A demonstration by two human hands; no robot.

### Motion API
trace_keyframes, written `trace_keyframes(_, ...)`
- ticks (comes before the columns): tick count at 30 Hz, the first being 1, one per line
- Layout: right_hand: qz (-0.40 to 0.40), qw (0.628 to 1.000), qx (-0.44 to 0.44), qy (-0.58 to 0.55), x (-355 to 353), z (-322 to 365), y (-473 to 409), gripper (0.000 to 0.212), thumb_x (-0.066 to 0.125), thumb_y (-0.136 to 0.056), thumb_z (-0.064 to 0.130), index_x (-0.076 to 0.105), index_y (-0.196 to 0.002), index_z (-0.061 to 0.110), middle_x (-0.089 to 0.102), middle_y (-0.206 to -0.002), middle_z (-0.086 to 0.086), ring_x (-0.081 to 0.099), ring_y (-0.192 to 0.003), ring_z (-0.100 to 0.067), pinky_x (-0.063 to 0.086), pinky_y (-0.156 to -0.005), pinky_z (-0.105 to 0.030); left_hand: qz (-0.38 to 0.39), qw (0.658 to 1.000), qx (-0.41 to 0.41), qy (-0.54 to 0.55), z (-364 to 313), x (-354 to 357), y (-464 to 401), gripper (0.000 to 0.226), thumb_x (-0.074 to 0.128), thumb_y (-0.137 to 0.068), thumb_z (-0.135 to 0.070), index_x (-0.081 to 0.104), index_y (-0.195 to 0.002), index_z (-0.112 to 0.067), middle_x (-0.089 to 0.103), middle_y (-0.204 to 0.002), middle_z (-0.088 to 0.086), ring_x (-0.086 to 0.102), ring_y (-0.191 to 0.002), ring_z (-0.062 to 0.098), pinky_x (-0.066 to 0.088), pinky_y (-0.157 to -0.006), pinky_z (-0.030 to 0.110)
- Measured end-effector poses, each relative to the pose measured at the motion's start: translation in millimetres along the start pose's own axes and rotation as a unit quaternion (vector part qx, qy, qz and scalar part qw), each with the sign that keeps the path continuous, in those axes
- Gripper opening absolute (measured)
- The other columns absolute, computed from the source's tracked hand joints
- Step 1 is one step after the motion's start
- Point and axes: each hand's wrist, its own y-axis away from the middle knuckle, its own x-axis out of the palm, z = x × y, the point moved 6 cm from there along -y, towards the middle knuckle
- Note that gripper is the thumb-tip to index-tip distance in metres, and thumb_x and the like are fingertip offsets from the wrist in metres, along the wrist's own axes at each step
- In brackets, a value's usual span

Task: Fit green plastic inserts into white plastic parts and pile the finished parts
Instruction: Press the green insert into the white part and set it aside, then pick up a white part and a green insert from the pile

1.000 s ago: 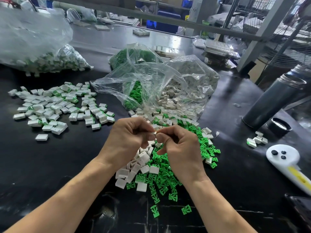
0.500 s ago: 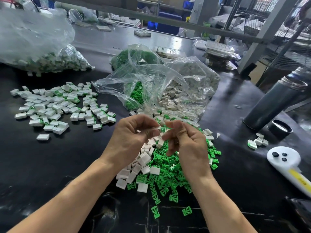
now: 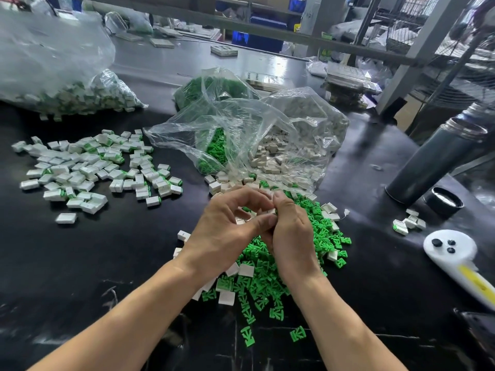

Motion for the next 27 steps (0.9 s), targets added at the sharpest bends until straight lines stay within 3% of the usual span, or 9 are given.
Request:
trace_keyframes(2, -0.01, 1.0, 0.001, -0.006, -0.8, -4.5, -2.4, 0.052, 0.036, -0.11, 0.03, 0.081, -0.084, 0.032, 0.078, -0.085, 0.002, 0.075, -0.085, -0.011, 0.058, -0.073, -0.024, -0.001, 1.0, -0.002, -0.005, 1.4, -0.3, 0.0, 0.01, 0.08, -0.086, -0.007, 0.075, -0.092, -0.014, 0.074, -0.106, -0.009, 0.069, -0.087, 0.009, 0.058, -0.086, 0.049)
trace_keyframes(5, -0.045, 0.999, -0.002, 0.016, -4.2, -8.5, -4.1, 0.046, 0.038, -0.104, 0.037, 0.081, -0.089, 0.031, 0.079, -0.095, -0.002, 0.076, -0.094, -0.016, 0.06, -0.081, -0.033, -0.003, 1.0, -0.006, 0.006, 3.0, 0.1, 0.3, 0.008, 0.078, -0.087, -0.005, 0.075, -0.093, -0.01, 0.074, -0.105, -0.005, 0.07, -0.084, 0.009, 0.059, -0.078, 0.033)
trace_keyframes(8, -0.056, 0.998, -0.008, 0.031, -5.8, -9.7, -4.9, 0.047, 0.037, -0.102, 0.04, 0.08, -0.094, 0.021, 0.079, -0.097, -0.006, 0.076, -0.098, -0.02, 0.059, -0.09, -0.045, -0.004, 1.0, -0.013, 0.017, 4.9, 0.9, -0.7, 0.009, 0.077, -0.088, -0.006, 0.075, -0.097, -0.006, 0.075, -0.108, 0.002, 0.073, -0.086, 0.021, 0.061, -0.08, 0.043)
trace_keyframes(12, -0.072, 0.995, -0.018, 0.064, -7.8, -8.1, -6.1, 0.049, 0.036, -0.101, 0.039, 0.079, -0.089, 0.019, 0.079, -0.088, -0.002, 0.076, -0.091, -0.016, 0.059, -0.081, -0.037, -0.009, 0.999, -0.022, 0.027, 5.9, 0.5, -0.6, 0.01, 0.077, -0.088, -0.009, 0.074, -0.098, -0.006, 0.075, -0.11, 0.005, 0.071, -0.093, 0.035, 0.056, -0.088, 0.06)
trace_keyframes(15, -0.081, 0.993, -0.023, 0.083, -7.8, -7.3, -6.5, 0.051, 0.035, -0.1, 0.039, 0.079, -0.093, 0.015, 0.079, -0.09, -0.002, 0.075, -0.091, -0.014, 0.06, -0.082, -0.035, -0.008, 0.999, -0.02, 0.028, 6.2, -0.1, 0.0, 0.011, 0.077, -0.089, -0.009, 0.074, -0.099, -0.007, 0.075, -0.11, 0.004, 0.072, -0.095, 0.036, 0.055, -0.088, 0.062)
trace_keyframes(20, -0.079, 0.993, -0.026, 0.08, -5.9, -6.9, -6.8, 0.05, 0.035, -0.1, 0.037, 0.079, -0.095, 0.013, 0.079, -0.095, -0.003, 0.075, -0.096, -0.017, 0.06, -0.09, -0.044, -0.008, 0.999, -0.017, 0.034, 7.1, -1.2, 0.8, 0.01, 0.077, -0.09, -0.01, 0.074, -0.099, -0.007, 0.075, -0.111, 0.002, 0.073, -0.097, 0.035, 0.056, -0.089, 0.062)
trace_keyframes(25, -0.057, 0.994, -0.043, 0.084, -4.8, -6.2, -4.9, 0.051, 0.033, -0.111, 0.03, 0.079, -0.092, 0.019, 0.079, -0.091, 0.003, 0.075, -0.091, -0.01, 0.059, -0.079, -0.027, -0.008, 0.998, -0.02, 0.052, 7.2, -1.6, 1.3, 0.009, 0.076, -0.089, -0.009, 0.074, -0.097, -0.005, 0.075, -0.111, 0.002, 0.074, -0.094, 0.035, 0.058, -0.088, 0.06)
trace_keyframes(27, -0.049, 0.994, -0.04, 0.084, -5.7, -5.5, -3.4, 0.055, 0.032, -0.113, 0.04, 0.078, -0.085, 0.026, 0.076, -0.078, 0.009, 0.072, -0.078, -0.005, 0.054, -0.07, -0.021, -0.012, 0.998, -0.02, 0.057, 7.3, -3.2, 0.7, 0.009, 0.077, -0.088, -0.01, 0.073, -0.096, -0.005, 0.075, -0.11, 0.002, 0.074, -0.092, 0.034, 0.059, -0.087, 0.057)
